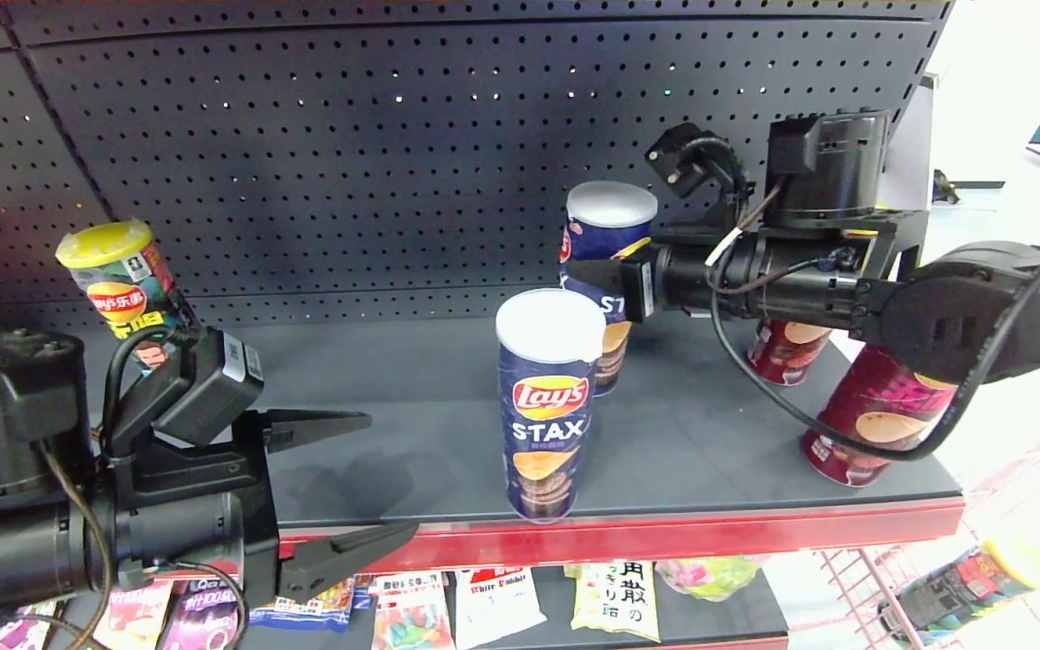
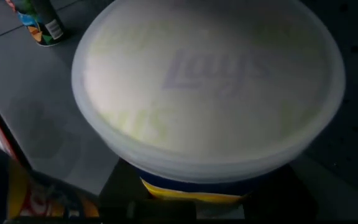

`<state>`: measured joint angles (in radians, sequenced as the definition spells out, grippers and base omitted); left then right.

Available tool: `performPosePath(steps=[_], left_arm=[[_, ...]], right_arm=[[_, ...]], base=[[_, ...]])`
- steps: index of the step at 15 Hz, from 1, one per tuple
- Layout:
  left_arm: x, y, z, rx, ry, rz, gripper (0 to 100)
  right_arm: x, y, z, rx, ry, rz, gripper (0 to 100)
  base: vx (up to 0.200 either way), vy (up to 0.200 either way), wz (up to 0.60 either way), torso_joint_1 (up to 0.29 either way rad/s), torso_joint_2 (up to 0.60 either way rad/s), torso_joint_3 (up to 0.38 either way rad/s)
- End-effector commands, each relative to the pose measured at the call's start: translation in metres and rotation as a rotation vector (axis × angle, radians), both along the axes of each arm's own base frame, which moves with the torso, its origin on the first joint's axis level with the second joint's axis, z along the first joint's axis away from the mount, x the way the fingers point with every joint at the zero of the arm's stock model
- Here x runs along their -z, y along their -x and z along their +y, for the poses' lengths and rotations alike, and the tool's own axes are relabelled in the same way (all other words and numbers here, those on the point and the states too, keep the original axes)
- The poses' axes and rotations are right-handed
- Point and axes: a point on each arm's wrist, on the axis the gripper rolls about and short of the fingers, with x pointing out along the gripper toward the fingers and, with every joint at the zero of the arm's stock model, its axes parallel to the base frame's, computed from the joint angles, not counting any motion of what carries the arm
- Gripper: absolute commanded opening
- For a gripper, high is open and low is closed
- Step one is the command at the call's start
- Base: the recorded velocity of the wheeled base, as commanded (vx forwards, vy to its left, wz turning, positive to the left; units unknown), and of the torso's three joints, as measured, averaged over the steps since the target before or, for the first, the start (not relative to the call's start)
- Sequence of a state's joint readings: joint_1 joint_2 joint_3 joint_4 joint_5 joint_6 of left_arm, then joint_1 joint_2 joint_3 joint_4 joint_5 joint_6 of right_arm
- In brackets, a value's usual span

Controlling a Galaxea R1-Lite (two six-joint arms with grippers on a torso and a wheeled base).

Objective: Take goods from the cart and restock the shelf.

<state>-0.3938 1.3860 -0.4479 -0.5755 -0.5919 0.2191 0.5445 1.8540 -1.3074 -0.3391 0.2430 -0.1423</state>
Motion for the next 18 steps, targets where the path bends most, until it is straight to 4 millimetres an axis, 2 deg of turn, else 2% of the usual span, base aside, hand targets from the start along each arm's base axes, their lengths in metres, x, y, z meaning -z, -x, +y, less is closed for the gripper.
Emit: performPosePath(steps=[1, 4, 12, 18], left_arm=[[0.0, 0.0, 0.0, 0.001, 0.0, 0.001, 100], [0.0, 0.0, 0.0, -0.001, 0.0, 0.002, 100], [0.001, 0.0, 0.0, -0.003, -0.002, 0.008, 100], [0.002, -0.001, 0.0, -0.003, -0.003, 0.013, 100]], right_arm=[[0.009, -0.013, 0.008, -0.009, 0.004, 0.01, 0], [0.013, -0.023, 0.015, -0.015, 0.002, 0.009, 0], [0.024, -0.033, 0.021, -0.014, 0.008, 0.024, 0], [0.023, -0.038, 0.024, -0.011, -0.002, 0.022, 0]], base=[[0.0, 0.0, 0.0, 0.0, 0.0, 0.0], [0.0, 0.0, 0.0, 0.0, 0.0, 0.0], [0.0, 0.0, 0.0, 0.0, 0.0, 0.0], [0.0, 0.0, 0.0, 0.0, 0.0, 0.0]])
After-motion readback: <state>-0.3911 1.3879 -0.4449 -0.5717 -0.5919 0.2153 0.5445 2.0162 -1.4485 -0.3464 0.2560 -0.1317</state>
